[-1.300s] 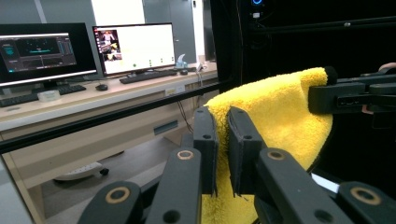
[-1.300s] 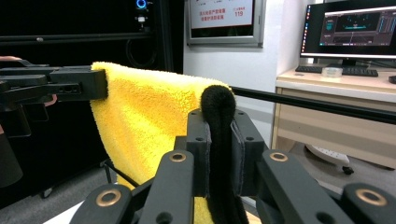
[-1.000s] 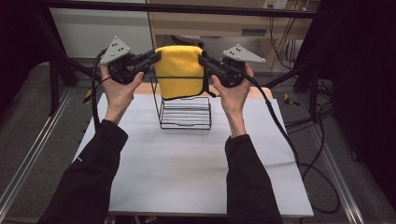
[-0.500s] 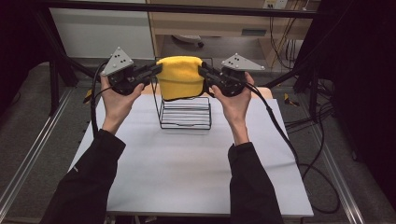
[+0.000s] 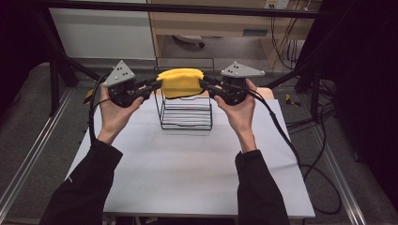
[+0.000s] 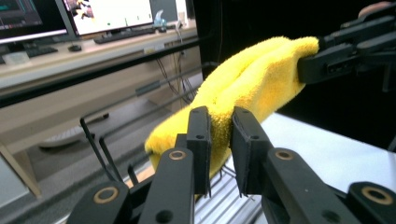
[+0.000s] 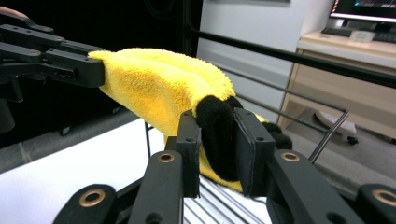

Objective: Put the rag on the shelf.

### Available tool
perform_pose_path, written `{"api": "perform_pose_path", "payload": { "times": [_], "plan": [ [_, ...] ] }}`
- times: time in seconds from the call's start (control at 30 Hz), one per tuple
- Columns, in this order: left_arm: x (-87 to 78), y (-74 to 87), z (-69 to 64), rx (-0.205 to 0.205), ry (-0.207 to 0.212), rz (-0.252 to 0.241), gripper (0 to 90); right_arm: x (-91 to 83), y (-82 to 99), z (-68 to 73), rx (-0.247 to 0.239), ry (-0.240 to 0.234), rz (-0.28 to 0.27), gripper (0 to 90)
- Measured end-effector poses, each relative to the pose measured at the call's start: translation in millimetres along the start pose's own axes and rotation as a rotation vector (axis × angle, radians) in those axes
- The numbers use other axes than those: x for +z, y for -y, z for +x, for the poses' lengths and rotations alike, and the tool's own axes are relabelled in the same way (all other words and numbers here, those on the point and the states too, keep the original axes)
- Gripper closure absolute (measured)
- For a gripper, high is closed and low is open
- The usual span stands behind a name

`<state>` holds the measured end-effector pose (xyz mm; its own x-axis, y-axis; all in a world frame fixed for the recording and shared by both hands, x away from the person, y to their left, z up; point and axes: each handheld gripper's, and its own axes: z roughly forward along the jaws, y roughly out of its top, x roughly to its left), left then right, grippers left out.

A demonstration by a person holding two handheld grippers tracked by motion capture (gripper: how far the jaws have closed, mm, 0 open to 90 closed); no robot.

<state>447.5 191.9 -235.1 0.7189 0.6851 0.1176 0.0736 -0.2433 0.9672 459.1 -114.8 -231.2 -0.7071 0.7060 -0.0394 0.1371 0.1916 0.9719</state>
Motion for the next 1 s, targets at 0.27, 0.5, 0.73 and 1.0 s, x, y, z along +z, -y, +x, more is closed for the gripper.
{"api": "perform_pose_path", "payload": {
  "times": [0.27,0.5,0.73,1.0],
  "plan": [
    [1.7,13.3,-0.9,-0.007,0.006,0.068,79.2,-2.2,2.8,3.8,-0.001,-0.013,0.038,61.7],
    [4.6,25.0,-2.2,-0.007,0.013,0.106,79.5,-6.1,5.8,7.6,-0.018,-0.011,0.069,58.0],
    [8.4,31.4,-3.5,0.005,0.013,0.125,81.9,-9.6,4.9,10.4,0.022,-0.034,0.025,55.4],
    [17.2,36.7,-9.8,0.038,0.007,0.149,83.0,-0.5,9.8,11.7,0.05,-0.047,0.089,79.1]
  ]
}}
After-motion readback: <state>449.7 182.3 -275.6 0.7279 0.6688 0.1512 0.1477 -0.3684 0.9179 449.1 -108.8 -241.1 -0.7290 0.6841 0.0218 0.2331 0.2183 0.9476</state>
